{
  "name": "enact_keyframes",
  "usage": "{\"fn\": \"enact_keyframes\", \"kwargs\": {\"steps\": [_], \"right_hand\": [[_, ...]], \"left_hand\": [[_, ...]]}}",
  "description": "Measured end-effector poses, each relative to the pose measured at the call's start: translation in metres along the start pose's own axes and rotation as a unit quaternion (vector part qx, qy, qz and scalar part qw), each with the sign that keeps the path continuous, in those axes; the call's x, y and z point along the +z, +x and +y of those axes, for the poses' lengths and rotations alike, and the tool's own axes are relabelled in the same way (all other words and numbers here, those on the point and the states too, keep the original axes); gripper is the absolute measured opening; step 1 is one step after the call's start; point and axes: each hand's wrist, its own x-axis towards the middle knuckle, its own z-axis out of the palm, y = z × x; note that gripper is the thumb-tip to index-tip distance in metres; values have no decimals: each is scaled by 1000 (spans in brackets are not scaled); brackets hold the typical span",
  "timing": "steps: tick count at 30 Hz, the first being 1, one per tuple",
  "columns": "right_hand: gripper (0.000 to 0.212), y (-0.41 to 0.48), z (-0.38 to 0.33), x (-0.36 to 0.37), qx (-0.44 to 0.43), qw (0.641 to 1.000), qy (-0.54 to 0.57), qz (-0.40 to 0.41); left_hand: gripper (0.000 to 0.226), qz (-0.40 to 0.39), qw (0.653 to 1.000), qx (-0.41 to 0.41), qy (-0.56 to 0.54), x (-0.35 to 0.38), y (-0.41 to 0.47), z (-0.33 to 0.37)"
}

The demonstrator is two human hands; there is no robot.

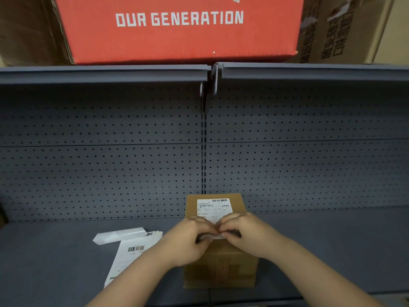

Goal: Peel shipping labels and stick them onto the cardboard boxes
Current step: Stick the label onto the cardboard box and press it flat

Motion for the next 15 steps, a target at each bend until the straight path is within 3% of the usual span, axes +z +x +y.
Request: {"fn": "enact_keyframes", "kwargs": {"steps": [7,15], "right_hand": [[23,-17,11,5,8,1000,15,4],[21,-47,35,-11,58,995,62,43]], "left_hand": [[27,15,1000,6,-2,1,-17,-4],[33,73,990,-74,-98,-15,-51,-28]]}}
